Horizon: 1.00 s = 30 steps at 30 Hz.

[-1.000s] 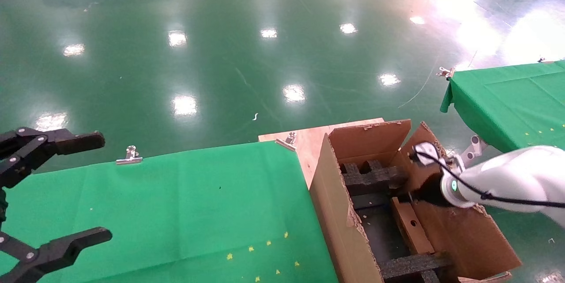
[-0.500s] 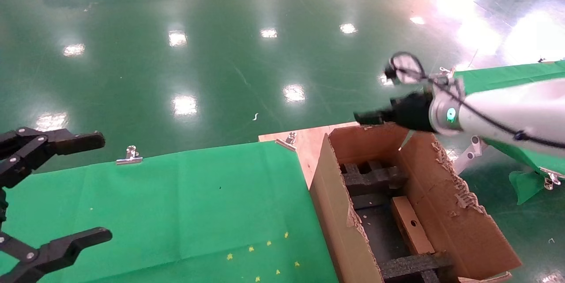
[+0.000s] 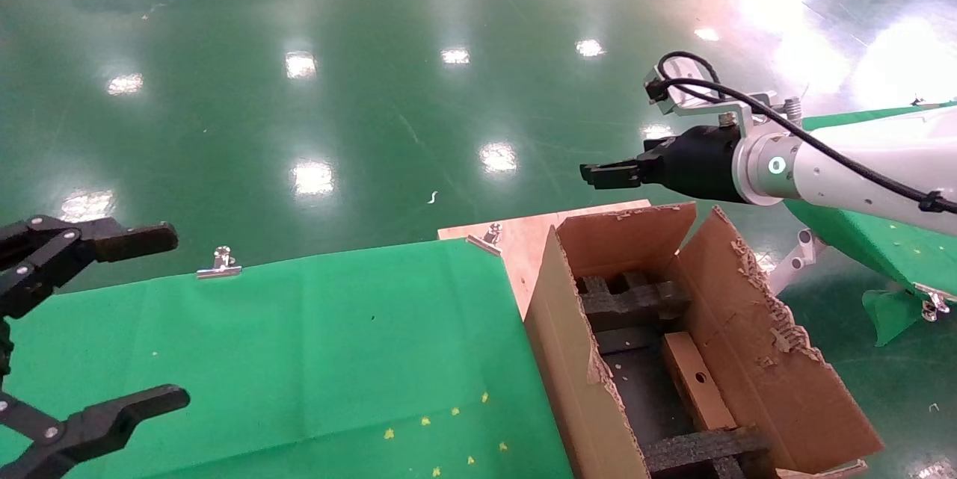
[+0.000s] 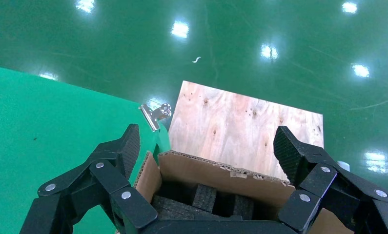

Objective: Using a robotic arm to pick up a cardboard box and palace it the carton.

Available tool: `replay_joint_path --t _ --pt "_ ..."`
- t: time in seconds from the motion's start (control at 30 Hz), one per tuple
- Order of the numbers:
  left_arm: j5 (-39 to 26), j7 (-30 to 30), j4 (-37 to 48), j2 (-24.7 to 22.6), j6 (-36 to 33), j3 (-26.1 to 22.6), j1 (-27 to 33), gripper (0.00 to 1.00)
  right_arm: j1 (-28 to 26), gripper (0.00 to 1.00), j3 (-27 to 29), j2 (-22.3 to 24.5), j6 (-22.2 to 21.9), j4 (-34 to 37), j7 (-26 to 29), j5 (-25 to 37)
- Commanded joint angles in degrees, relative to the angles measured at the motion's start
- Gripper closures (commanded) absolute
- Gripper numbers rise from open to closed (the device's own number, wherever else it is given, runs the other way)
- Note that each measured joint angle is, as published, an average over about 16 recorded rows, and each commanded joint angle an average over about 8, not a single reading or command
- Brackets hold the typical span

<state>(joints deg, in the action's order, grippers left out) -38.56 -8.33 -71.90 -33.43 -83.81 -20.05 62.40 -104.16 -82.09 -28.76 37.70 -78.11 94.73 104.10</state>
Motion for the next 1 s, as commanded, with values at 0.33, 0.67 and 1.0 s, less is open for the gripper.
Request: replay_joint_path --t 0.33,0.67,1.0 --pt "0.0 0.0 0.0 0.0 0.0 0.0 0.0 0.00 4.9 0.00 7.3 -0.8 5.4 0.8 -9.2 -6.8" --pt "0.0 0.0 0.0 0.0 0.0 0.0 0.0 0.00 12.1 0.00 18.4 -1.8 13.5 1.5 -23.4 -17.3" --pt "0.0 0.0 0.0 0.0 0.0 0.0 0.0 0.00 19.2 0.00 29.6 -2.9 21.5 2.2 -37.5 -27.8"
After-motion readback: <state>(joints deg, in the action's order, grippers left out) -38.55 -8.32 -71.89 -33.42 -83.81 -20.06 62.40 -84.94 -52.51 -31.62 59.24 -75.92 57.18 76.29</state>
